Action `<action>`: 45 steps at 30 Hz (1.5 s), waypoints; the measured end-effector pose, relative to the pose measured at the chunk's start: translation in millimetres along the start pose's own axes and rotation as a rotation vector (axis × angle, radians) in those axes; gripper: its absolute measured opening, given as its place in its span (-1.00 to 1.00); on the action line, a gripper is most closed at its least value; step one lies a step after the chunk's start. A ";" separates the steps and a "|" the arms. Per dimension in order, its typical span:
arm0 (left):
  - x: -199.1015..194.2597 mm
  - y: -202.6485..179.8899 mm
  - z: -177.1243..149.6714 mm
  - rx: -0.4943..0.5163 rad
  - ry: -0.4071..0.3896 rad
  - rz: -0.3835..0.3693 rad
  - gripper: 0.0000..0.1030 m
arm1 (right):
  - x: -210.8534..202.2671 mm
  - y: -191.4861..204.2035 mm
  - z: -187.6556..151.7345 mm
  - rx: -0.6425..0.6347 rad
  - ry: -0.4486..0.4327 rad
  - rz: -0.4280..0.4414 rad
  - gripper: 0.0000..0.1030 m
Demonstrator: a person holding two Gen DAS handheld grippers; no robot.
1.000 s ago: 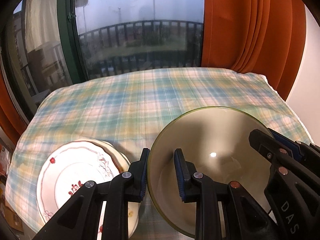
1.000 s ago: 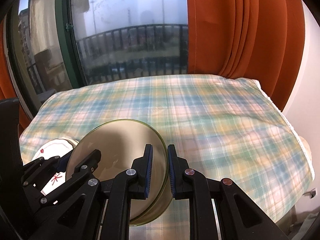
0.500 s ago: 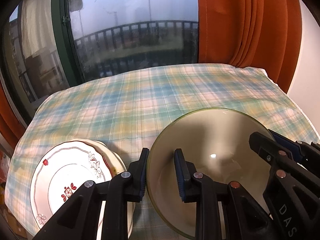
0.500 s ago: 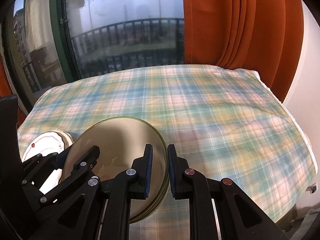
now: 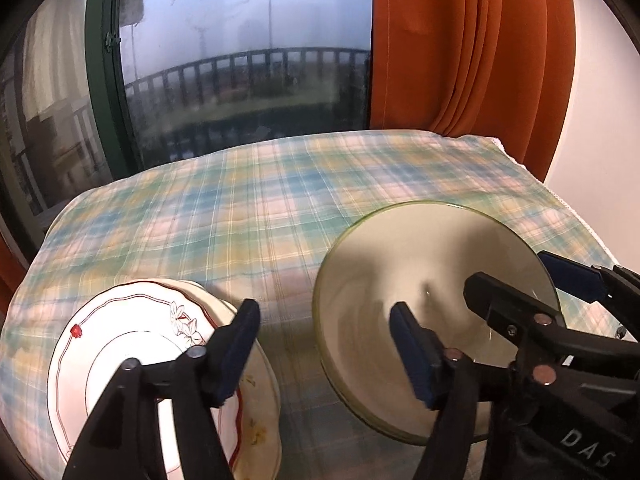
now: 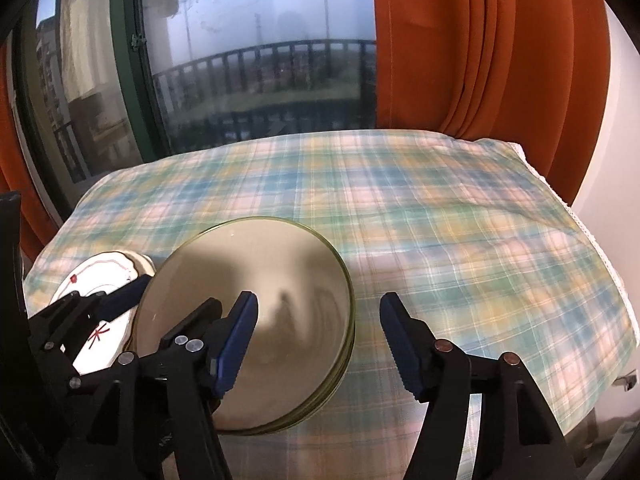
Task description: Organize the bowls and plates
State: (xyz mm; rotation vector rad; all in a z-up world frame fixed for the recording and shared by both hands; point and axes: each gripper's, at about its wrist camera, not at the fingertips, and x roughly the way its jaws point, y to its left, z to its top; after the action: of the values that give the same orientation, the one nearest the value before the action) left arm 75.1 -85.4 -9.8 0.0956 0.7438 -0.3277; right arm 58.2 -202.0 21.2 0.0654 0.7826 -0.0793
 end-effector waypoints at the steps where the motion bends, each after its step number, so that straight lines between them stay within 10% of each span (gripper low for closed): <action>1: 1.0 1.1 0.2 -0.004 0.006 -0.014 0.39 | -0.4 0.5 0.3 -0.001 0.002 0.000 0.34; 22: 42.8 -9.0 7.8 -0.042 0.206 -0.247 0.23 | 30.7 -23.0 5.8 0.125 0.138 -0.005 0.47; 45: 32.9 -16.4 6.5 -0.127 0.236 -0.084 0.11 | 74.7 -58.5 -10.3 0.394 0.298 0.239 0.38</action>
State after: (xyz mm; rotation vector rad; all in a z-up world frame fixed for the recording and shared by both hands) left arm 96.6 -110.7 -26.9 -0.0174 1.0021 -0.3525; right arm 98.1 -262.7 -40.5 0.5539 1.0424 0.0050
